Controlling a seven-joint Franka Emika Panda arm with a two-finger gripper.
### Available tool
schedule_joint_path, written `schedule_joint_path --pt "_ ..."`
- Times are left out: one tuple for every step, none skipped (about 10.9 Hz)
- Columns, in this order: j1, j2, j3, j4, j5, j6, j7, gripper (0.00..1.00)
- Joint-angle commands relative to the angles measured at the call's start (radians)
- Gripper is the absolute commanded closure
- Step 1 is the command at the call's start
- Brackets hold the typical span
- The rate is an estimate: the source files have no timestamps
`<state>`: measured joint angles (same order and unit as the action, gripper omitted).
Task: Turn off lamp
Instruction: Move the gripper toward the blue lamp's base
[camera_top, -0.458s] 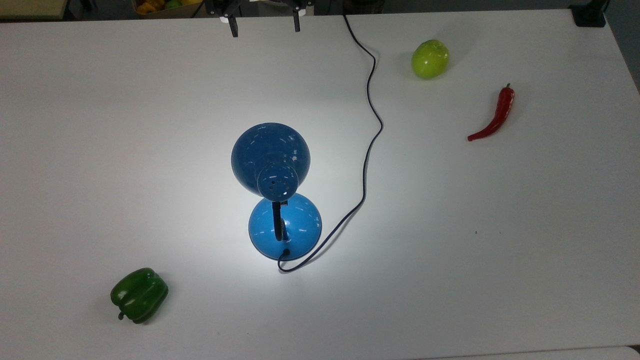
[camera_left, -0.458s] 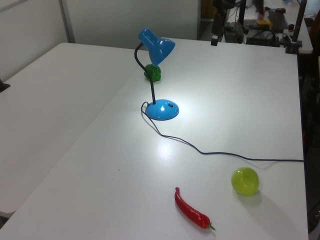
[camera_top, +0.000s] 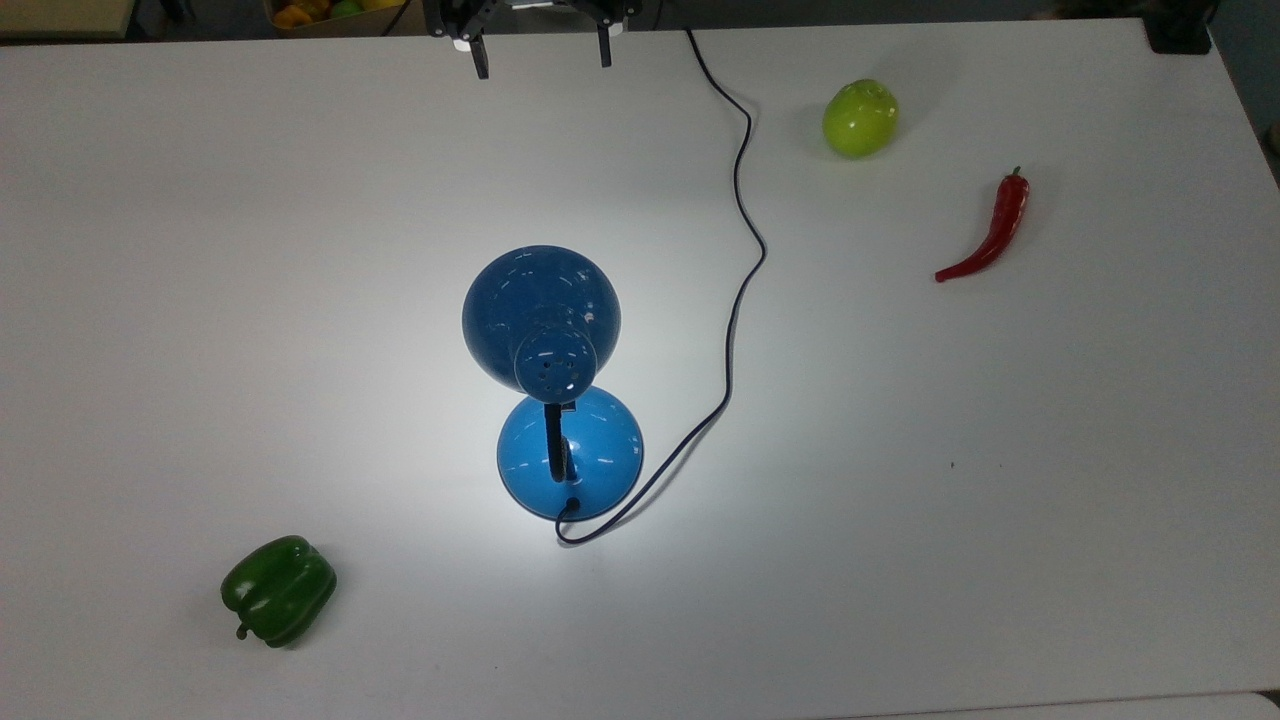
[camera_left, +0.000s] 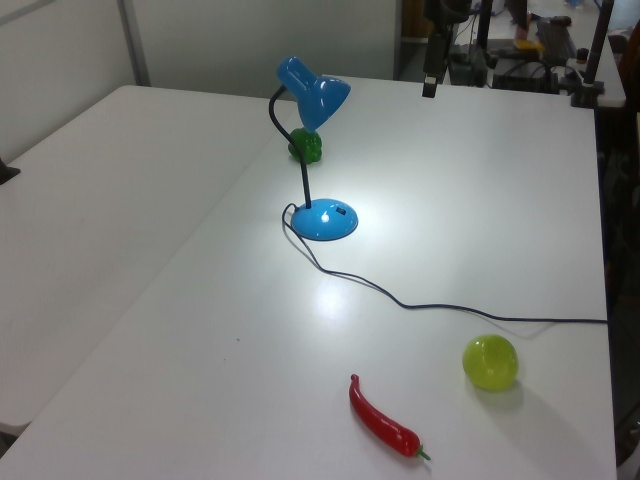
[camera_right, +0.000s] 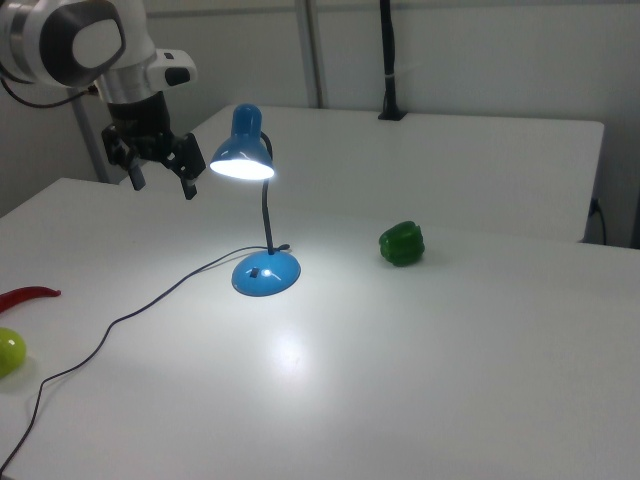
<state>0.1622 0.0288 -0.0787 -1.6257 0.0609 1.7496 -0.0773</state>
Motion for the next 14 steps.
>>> schedule_joint_path --pt "0.004 -0.01 -0.003 -0.014 0.003 0.002 -0.024 0.0" --pt "0.003 -0.01 -0.003 -0.014 0.003 0.002 -0.03 0.02" --pt "0.003 -0.009 -0.003 -0.014 0.003 0.004 -0.03 0.14" --pt "0.005 -0.009 -0.003 -0.014 0.003 0.004 -0.038 0.43" --pt "0.004 -0.009 -0.003 -0.013 0.011 0.007 -0.036 0.63" --pt "0.003 -0.009 -0.003 -0.013 0.014 0.008 -0.036 0.77" --pt "0.003 -0.009 -0.004 -0.014 0.017 0.01 -0.038 0.9" --pt "0.005 -0.006 -0.004 -0.014 0.019 0.011 -0.036 1.0" --pt "0.005 -0.006 -0.004 -0.014 0.019 0.013 -0.036 1.0" --pt "0.007 -0.004 -0.004 -0.014 0.019 0.014 -0.035 1.0" --pt "0.007 -0.001 -0.004 -0.016 0.019 0.016 -0.038 1.0" --pt "0.007 0.009 -0.004 -0.019 0.02 0.021 -0.038 1.0" --pt "0.007 0.017 -0.004 -0.025 0.04 0.022 -0.039 1.0" --pt "0.008 0.023 -0.004 -0.055 0.042 0.027 -0.045 1.0"
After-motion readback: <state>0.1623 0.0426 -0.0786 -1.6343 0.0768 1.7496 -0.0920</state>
